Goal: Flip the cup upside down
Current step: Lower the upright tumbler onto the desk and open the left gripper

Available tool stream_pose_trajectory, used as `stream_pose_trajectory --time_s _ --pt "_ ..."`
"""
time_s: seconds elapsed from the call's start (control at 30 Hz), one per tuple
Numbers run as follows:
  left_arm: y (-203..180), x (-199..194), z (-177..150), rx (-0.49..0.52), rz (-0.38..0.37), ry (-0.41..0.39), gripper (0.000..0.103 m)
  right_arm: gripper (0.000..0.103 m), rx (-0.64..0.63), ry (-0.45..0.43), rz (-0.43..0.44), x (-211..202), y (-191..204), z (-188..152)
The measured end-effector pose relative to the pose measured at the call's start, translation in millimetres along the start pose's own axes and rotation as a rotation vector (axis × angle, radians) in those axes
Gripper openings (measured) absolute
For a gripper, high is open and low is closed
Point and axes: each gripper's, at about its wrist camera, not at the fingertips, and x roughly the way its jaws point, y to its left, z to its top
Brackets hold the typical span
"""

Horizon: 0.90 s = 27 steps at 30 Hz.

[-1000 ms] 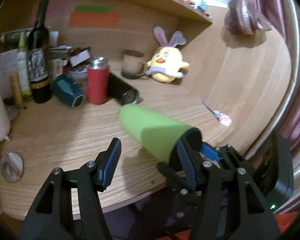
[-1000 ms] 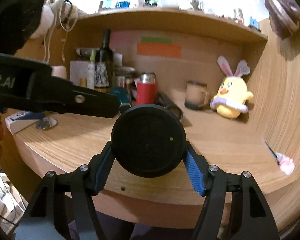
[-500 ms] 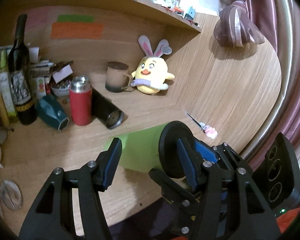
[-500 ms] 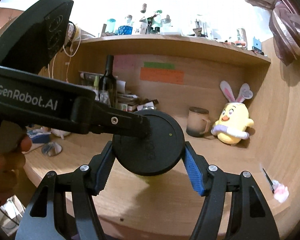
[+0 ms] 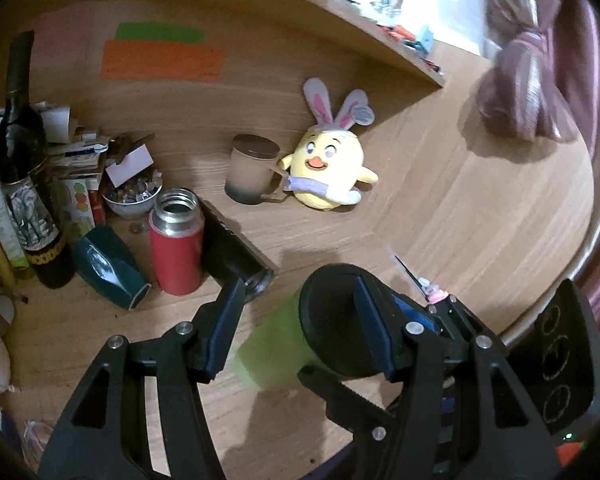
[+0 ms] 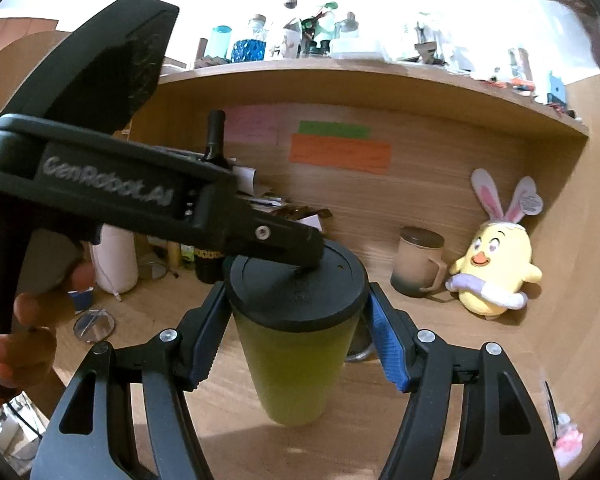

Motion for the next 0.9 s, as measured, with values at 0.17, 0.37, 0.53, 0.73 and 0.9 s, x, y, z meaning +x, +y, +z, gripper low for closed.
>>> stream_pose_trajectory --time_s 0.17,0.37,0.53,0.73,0.9 --pt "11 12 12 -0.013 0.006 0.011 0.057 0.063 0.036 0.024 0.027 17 -10 7" --pt "25 24 20 -0.048 -0.02 0.013 0.06 0.066 0.096 0.127 0.087 37 -21 6" --pt "27 27 21 -0.05 -0.021 0.005 0.064 0.066 0.127 0.181 0.116 45 -23 -6" --pt "17 12 22 -0.026 0.019 -0.042 0.063 0.069 0.112 0.147 0.106 26 -21 1" --pt "-1 -22 10 0.014 0.067 -0.131 0.064 0.083 0.09 0.082 0.079 -8 -21 8"
